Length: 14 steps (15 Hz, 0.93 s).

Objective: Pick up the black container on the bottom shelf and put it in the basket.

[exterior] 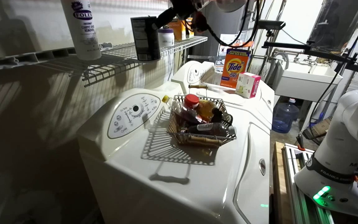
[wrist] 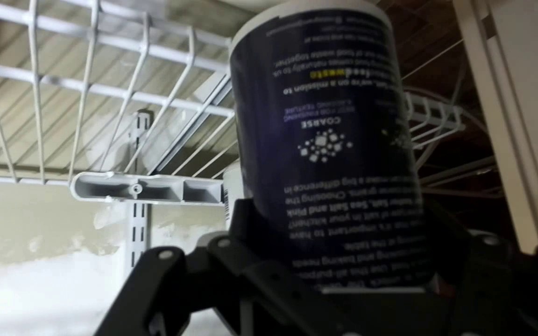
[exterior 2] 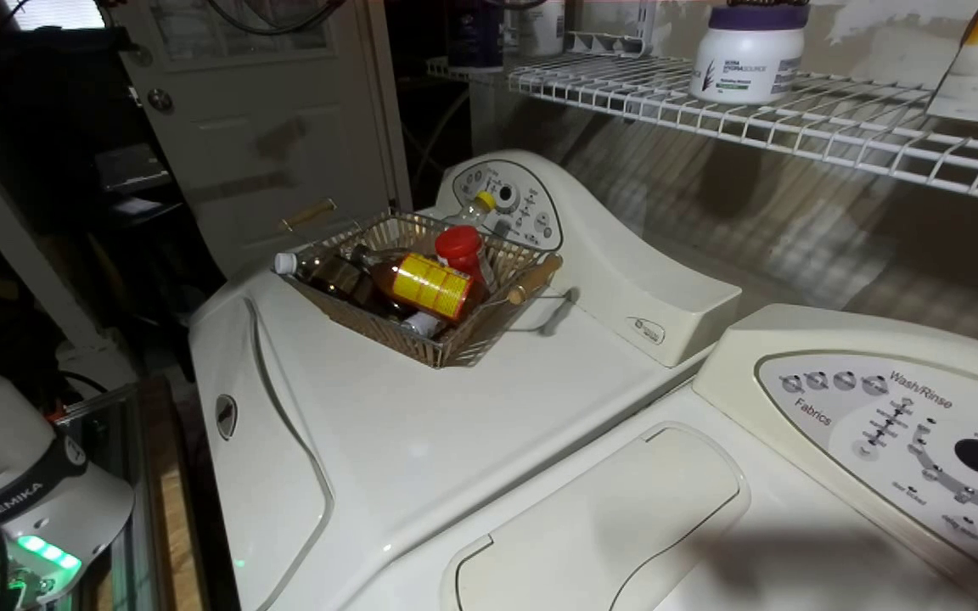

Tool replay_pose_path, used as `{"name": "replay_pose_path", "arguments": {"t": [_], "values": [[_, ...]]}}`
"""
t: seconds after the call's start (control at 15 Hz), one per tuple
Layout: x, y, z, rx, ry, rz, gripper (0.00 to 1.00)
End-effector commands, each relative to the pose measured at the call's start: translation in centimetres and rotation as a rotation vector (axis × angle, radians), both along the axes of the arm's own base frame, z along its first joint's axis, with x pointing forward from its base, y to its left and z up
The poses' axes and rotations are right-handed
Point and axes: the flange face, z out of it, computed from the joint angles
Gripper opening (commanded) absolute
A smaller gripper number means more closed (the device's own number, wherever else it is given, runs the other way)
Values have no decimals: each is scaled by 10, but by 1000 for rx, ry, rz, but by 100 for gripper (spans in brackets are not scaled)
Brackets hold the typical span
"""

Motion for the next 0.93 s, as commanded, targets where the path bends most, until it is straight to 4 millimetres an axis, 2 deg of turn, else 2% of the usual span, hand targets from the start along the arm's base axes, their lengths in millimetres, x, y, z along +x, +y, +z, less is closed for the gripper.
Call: {"name": "replay_pose_path", "arguments": {"t": [0.0,0.33,0.73,0.8,0.87], "values": [[-30,-10,-12,15,10,125,62],[-54,-18,-53,-35,72,290,62],[-73,-11,-105,-55,138,439,62],[-59,-14,-104,-58,154,401,87],[-61,-12,-111,-62,160,412,87]]}}
